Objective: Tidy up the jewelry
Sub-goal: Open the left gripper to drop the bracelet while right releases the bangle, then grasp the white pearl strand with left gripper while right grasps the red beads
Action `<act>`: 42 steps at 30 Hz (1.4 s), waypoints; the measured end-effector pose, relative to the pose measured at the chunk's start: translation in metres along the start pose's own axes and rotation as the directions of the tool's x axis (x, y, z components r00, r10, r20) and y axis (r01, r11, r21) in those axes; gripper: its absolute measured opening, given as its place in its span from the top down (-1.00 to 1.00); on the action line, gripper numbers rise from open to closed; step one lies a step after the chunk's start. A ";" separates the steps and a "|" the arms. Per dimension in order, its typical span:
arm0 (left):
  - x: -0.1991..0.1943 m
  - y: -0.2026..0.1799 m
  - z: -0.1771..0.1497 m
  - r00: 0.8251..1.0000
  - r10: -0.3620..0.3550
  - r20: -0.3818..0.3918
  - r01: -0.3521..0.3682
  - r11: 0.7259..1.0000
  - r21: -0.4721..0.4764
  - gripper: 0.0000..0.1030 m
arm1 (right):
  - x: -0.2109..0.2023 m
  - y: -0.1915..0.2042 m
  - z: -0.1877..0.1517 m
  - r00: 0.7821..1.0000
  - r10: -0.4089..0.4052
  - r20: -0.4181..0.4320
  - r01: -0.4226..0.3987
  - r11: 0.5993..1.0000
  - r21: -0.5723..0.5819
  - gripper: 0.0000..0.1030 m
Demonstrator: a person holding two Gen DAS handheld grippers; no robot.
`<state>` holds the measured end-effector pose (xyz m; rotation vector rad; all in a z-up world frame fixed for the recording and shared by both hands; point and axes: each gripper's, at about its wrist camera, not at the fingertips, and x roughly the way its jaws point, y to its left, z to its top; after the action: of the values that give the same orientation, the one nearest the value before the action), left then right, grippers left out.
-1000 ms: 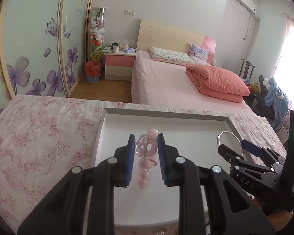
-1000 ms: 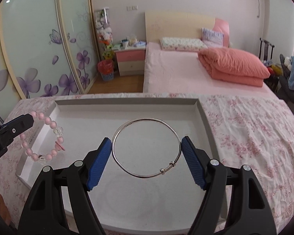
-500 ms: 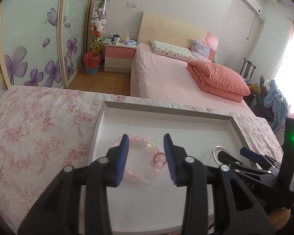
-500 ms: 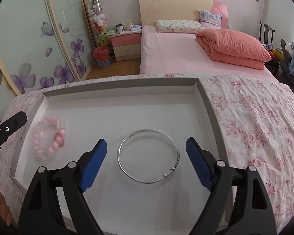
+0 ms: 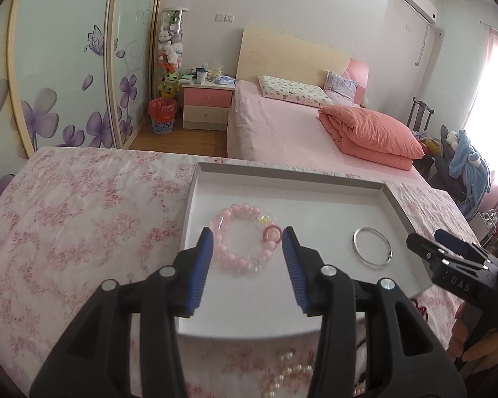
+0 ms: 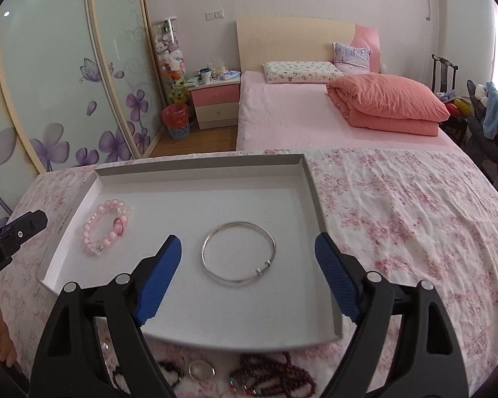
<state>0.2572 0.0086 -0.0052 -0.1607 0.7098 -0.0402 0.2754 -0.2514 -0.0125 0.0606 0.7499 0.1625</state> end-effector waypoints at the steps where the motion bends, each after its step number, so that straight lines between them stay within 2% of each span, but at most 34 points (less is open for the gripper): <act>1: -0.004 0.000 -0.003 1.000 -0.001 0.000 0.001 1.000 0.004 0.15 | -0.003 -0.002 -0.002 1.000 0.000 0.002 0.000 1.000 0.000 -0.60; 7: -0.030 0.001 -0.036 1.000 -0.015 -0.010 0.016 1.000 0.014 0.08 | -0.027 -0.013 -0.024 1.000 -0.004 0.015 0.005 1.000 -0.006 -0.60; 14: -0.044 0.004 -0.075 0.997 -0.041 -0.065 0.043 0.998 0.034 0.00 | -0.042 -0.024 -0.056 1.000 -0.005 -0.018 0.005 1.000 -0.008 -0.60; 23: -0.038 -0.009 -0.110 0.988 -0.044 -0.148 0.065 0.989 0.134 -0.02 | -0.024 -0.024 -0.083 0.992 -0.056 -0.110 0.046 0.995 -0.088 -0.60; 31: -0.031 -0.018 -0.118 0.985 -0.041 -0.167 0.069 0.984 0.167 -0.02 | -0.003 -0.025 -0.086 0.986 -0.059 -0.157 0.045 0.995 -0.090 -0.59; 34: -0.028 -0.019 -0.119 0.983 -0.042 -0.180 0.071 0.984 0.162 -0.02 | -0.001 -0.024 -0.084 0.987 -0.039 -0.154 0.025 0.996 -0.090 -0.48; 37: -0.024 -0.018 -0.120 0.979 -0.042 -0.197 0.073 0.986 0.152 -0.02 | 0.000 -0.024 -0.082 0.986 0.003 -0.164 -0.016 0.997 -0.075 -0.21; 39: -0.023 -0.017 -0.120 0.978 -0.040 -0.203 0.072 0.986 0.152 -0.01 | -0.001 -0.021 -0.082 0.986 0.029 -0.163 -0.042 0.996 -0.083 0.17; 42: -0.022 -0.017 -0.121 0.977 -0.041 -0.210 0.075 0.985 0.157 0.03 | -0.004 -0.016 -0.084 0.985 0.056 -0.163 -0.072 0.993 -0.090 0.52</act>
<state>0.1618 -0.0227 -0.0789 -0.0185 0.9052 -0.1728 0.2174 -0.2684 -0.0728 -0.0195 0.9004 0.2667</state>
